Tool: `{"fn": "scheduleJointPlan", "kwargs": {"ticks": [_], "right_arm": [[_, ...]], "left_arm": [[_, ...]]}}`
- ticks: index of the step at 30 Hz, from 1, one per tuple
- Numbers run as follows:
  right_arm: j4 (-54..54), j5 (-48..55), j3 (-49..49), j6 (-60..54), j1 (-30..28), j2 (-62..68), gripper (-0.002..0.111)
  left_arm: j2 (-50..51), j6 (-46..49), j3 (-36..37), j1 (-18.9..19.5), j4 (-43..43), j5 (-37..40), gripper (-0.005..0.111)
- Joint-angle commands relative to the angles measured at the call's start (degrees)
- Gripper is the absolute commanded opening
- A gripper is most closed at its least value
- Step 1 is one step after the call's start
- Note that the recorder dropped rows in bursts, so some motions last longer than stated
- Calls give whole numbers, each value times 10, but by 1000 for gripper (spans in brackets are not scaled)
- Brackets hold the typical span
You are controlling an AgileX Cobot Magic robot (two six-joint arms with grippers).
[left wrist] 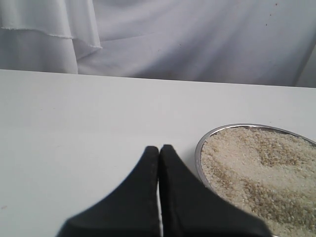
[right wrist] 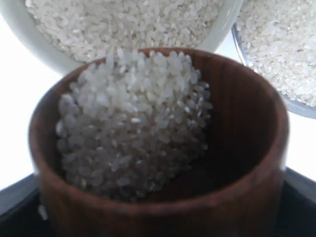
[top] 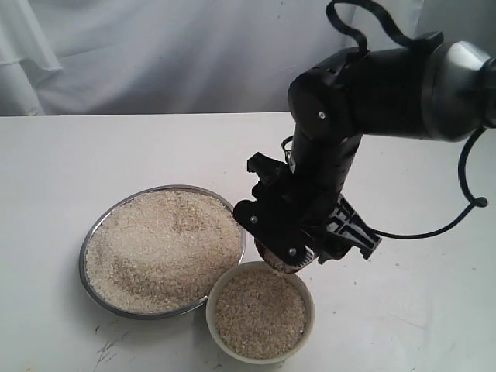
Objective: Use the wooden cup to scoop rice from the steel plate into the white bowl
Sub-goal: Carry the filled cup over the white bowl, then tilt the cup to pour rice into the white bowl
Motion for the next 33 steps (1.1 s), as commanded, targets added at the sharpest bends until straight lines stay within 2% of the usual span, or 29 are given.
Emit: {"fn": "scheduleJointPlan", "kwargs": {"ticks": [1, 18, 33], "right_arm": [[-55, -36, 7, 59, 25, -9, 0], [-308, -54, 55, 240, 126, -8, 0], [-364, -6, 55, 269, 184, -8, 0]], "left_arm": [[-3, -2, 3, -1, 0, -4, 0], [-3, -2, 3, -1, 0, -4, 0], [-3, -2, 3, -1, 0, -4, 0]]}}
